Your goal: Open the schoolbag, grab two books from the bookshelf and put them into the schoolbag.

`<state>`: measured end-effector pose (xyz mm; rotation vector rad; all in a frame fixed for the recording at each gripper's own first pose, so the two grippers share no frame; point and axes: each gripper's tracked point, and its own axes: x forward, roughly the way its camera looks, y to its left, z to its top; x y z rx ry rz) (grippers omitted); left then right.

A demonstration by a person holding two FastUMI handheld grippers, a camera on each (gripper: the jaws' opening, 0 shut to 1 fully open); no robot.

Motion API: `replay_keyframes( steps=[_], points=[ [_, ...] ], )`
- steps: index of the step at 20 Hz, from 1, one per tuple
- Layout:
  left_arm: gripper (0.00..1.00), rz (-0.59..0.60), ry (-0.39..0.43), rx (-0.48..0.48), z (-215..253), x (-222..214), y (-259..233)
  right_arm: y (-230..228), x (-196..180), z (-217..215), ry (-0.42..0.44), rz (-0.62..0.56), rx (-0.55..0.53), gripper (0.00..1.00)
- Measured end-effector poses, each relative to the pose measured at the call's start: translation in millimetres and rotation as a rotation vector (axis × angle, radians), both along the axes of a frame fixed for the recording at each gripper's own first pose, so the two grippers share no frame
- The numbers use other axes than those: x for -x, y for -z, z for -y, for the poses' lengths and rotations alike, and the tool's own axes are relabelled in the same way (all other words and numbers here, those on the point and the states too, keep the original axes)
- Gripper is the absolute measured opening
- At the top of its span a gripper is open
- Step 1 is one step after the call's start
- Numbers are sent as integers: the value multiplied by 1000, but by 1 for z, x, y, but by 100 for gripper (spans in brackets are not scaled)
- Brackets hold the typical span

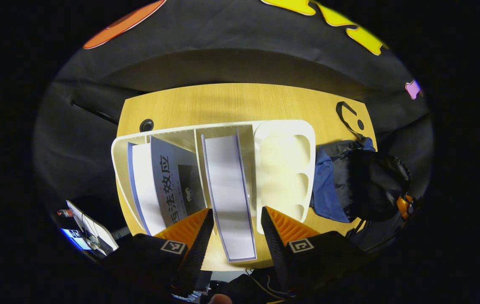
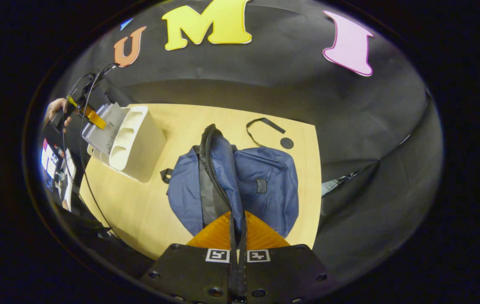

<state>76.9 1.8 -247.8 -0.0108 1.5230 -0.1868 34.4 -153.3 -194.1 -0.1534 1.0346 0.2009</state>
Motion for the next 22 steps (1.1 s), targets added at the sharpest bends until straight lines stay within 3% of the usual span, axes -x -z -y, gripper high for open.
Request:
replay_keyframes(
  steps=[2, 3, 4, 6, 7, 12, 17, 18, 21, 22],
  points=[
    [74, 1, 8, -20, -2, -2, 1, 2, 2, -1, -3, -3, -4, 0],
    [65, -3, 7, -27, -3, -3, 2, 2, 2, -2, -5, -4, -6, 0],
    [68, -9, 6, -33, -4, -3, 3, 2, 2, -2, -6, -4, -6, 0],
    [62, -19, -1, -42, -4, -3, 5, 3, 2, -3, -7, -4, -8, 0],
    [51, -25, -3, -49, -5, -3, 5, 4, 2, -3, -8, -3, -8, 0],
    [43, -69, -24, -62, -13, 11, -7, 5, 2, -5, -9, -2, -13, 0],
    [39, -54, 2, -61, -32, 37, -50, 7, 4, -9, -19, -5, -13, 0],
    [43, -51, 6, -56, -33, 45, -62, 6, 4, -9, -22, -5, -10, 0],
    [39, -6, 15, -23, -38, 65, -107, 2, 5, -12, -34, 7, -1, 3],
    [39, 12, 14, -10, -40, 71, -123, 1, 5, -12, -34, 11, 1, 0]
  ],
)
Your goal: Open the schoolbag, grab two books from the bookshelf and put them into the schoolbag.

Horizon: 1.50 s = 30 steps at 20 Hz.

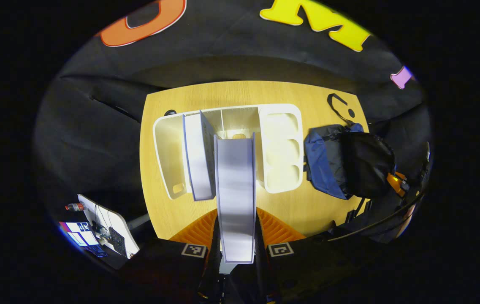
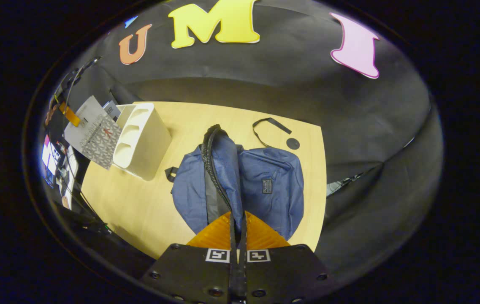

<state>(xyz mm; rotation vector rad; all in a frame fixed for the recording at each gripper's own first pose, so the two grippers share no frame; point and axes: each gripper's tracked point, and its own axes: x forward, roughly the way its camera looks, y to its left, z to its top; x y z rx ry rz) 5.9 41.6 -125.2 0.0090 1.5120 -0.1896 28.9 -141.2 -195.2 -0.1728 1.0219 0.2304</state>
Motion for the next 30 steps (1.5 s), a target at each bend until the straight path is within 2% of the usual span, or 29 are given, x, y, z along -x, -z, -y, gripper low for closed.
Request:
replay_keyframes(
  steps=[2, 3, 4, 5, 6, 7, 8, 10, 13, 14, 15, 17, 18, 19, 25, 30],
  points=[
    [39, 31, 3, 36, 2, 13, -27, -1, 2, -2, 6, -1, -7, 0],
    [43, 42, 16, 60, 4, 19, -40, -1, 3, -1, 10, 0, -10, 3],
    [39, 58, 30, 86, 8, 24, -53, -1, 4, -1, 14, -1, -14, 0],
    [43, 77, 44, 112, 14, 26, -63, -1, 4, -1, 17, 1, -17, 0],
    [43, 101, 57, 139, 19, 29, -71, -2, 4, 0, 21, 3, -20, 0],
    [39, 125, 63, 170, 27, 28, -78, -3, 5, 1, 27, 6, -23, 0],
    [34, 142, 55, 213, 40, 28, -80, -5, 5, 2, 31, 7, -25, 0],
    [43, 141, 15, 329, 71, 30, -82, -8, 6, 4, 40, 16, -30, 0],
    [39, 109, -33, 528, 130, 38, -82, -11, 9, 9, 58, 29, -39, 0],
    [43, 108, -35, 570, 149, 36, -75, -13, 10, 11, 62, 30, -39, 0],
    [39, 108, -37, 605, 165, 35, -69, -15, 12, 13, 66, 34, -40, 0],
    [39, 89, -54, 679, 192, 40, -54, -19, 12, 17, 77, 39, -46, 0],
    [44, 72, -75, 713, 207, 41, -44, -20, 12, 19, 82, 42, -53, 0],
    [39, 56, -97, 738, 221, 42, -32, -22, 14, 21, 86, 42, -55, 0],
    [39, 3, -179, 768, 281, 40, 44, -33, 18, 30, 97, 46, -59, 0],
    [38, 15, -224, 776, 320, 33, 90, -44, 21, 38, 118, 59, -89, 0]
  ],
)
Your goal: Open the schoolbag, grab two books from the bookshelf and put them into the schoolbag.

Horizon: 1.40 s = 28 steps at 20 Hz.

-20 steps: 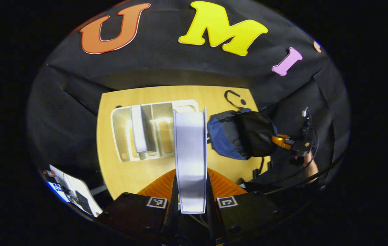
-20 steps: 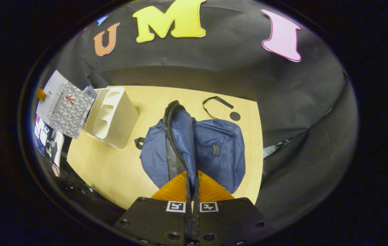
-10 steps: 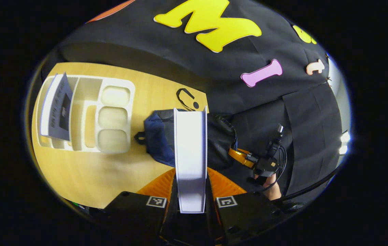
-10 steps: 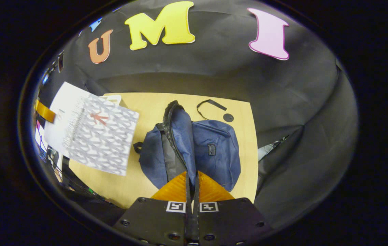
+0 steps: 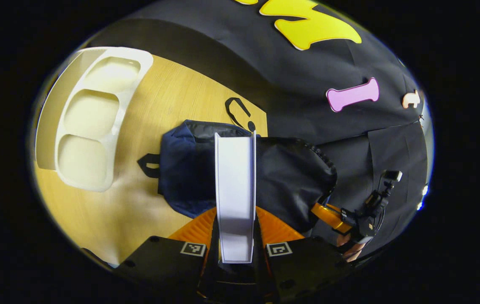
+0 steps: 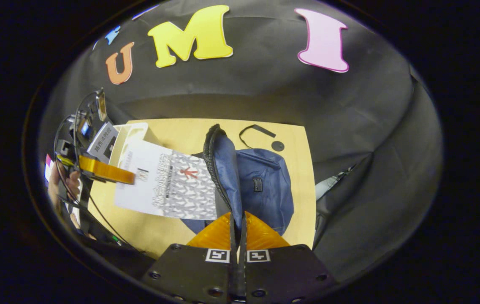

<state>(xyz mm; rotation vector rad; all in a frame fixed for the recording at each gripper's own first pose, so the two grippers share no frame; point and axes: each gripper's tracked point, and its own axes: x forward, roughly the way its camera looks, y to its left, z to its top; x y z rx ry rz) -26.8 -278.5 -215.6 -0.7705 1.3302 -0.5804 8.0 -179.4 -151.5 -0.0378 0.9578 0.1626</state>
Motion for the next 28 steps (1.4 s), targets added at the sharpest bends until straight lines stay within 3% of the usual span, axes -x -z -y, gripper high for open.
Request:
replay_keyframes(
  steps=[7, 11, 20, 23, 24, 25, 28],
  points=[
    [39, -14, -35, 110, 58, -6, 58, -14, 2, -1, -11, 23, 9, 0],
    [38, -19, -3, 161, 87, -8, 84, -13, 1, 0, -12, 15, 19, 0],
    [39, -138, 21, 243, 103, -10, 116, -11, 0, 0, -11, 9, 19, 0],
    [43, -172, 41, 193, 101, -8, 130, -6, -2, -2, -19, -1, 8, 0],
    [54, -181, 44, 171, 99, -7, 132, -5, -2, -3, -23, -4, 6, 0],
    [50, -182, 53, 134, 95, -6, 136, -4, -4, -4, -26, -5, 5, 0],
    [58, -181, 96, 20, 79, -3, 146, 1, -4, -7, -33, -9, 0, 0]
  ],
)
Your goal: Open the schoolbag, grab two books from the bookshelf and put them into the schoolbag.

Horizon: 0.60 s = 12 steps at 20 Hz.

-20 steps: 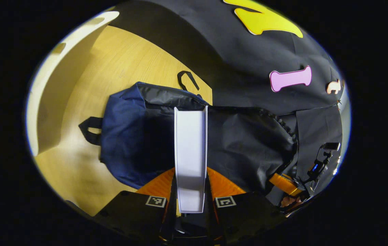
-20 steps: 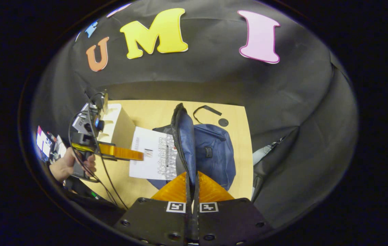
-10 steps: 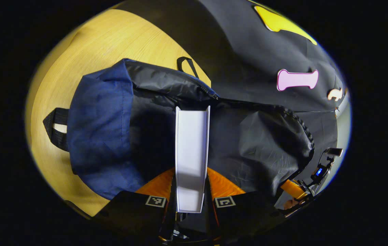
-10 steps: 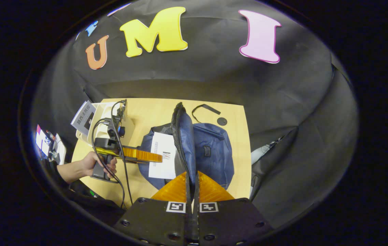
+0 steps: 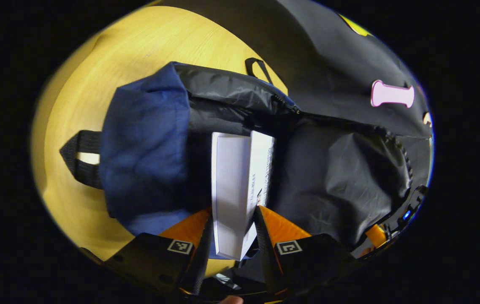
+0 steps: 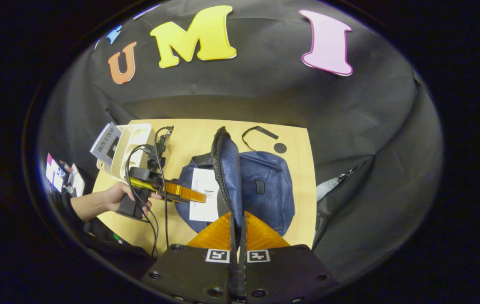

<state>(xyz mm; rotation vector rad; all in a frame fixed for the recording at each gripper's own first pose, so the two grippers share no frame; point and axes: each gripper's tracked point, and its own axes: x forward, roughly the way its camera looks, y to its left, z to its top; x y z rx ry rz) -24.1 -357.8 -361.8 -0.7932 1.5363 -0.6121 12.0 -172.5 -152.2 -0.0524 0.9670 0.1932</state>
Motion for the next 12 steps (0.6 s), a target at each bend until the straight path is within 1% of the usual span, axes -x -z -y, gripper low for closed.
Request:
replay_keyframes(
  steps=[1, 2, 4, 5, 6, 7, 8, 9, 11, 12],
  points=[
    [60, -4, 4, -12, -5, -1, -1, 1, 0, -1, -5, -4, -5, 0],
    [60, -2, 9, -28, -6, -2, -2, 3, 1, -2, -7, -9, -12, 0],
    [62, 20, 38, -105, -21, -2, 5, 6, -1, -4, -11, -8, -13, 0],
    [77, 27, 56, -129, -28, -2, 5, 7, -2, -7, -13, -7, -14, 3],
    [64, 33, 70, -137, -33, -1, 2, 8, -2, -9, -16, -11, -17, 0],
    [80, 45, 90, -158, -37, -2, 0, 10, -1, -12, -18, -13, -18, 0],
    [68, 60, 115, -190, -44, -1, -2, 10, 0, -13, -22, -14, -17, 0],
    [70, 86, 137, -229, -51, -2, -5, 10, 0, -15, -23, -15, -16, 0],
    [72, 145, 184, -305, -65, -4, -14, 12, -1, -19, -26, -14, -16, 0],
    [84, 183, 210, -353, -75, -6, -20, 13, -1, -21, -29, -14, -17, 0]
  ],
)
